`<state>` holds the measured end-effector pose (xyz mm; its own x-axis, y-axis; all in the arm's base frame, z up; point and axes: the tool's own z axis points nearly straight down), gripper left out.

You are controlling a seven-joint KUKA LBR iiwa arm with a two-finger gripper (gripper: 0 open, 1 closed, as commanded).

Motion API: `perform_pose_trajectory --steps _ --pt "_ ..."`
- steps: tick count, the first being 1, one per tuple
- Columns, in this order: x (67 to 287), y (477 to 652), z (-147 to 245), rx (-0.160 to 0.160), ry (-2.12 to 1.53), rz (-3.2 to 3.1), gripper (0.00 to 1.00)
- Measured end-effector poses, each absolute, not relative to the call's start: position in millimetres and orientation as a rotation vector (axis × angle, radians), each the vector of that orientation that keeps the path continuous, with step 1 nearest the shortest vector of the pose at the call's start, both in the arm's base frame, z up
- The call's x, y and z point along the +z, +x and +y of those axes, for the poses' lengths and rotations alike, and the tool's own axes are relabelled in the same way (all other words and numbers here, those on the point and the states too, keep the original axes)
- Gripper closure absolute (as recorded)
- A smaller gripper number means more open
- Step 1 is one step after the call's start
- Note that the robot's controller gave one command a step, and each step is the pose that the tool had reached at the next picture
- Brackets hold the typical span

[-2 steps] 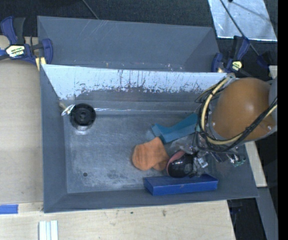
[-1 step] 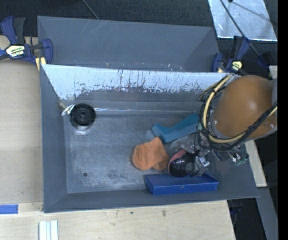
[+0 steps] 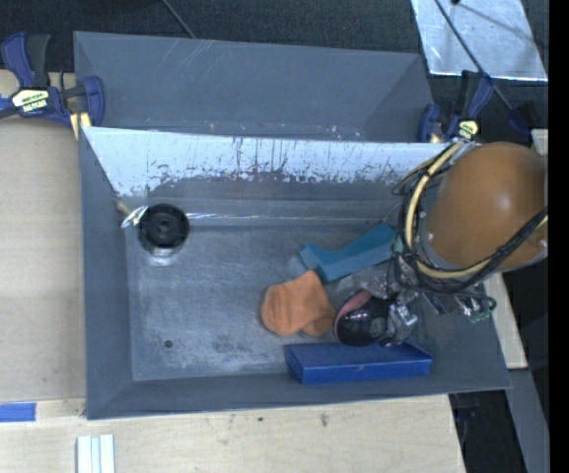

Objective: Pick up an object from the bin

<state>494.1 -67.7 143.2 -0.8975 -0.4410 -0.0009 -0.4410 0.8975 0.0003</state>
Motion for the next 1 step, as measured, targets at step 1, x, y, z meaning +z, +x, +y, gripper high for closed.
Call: perform_pose_trajectory --steps 1 --pt "156.9 493.8 -67.6 0.002 -0.711 3.062 1.0"
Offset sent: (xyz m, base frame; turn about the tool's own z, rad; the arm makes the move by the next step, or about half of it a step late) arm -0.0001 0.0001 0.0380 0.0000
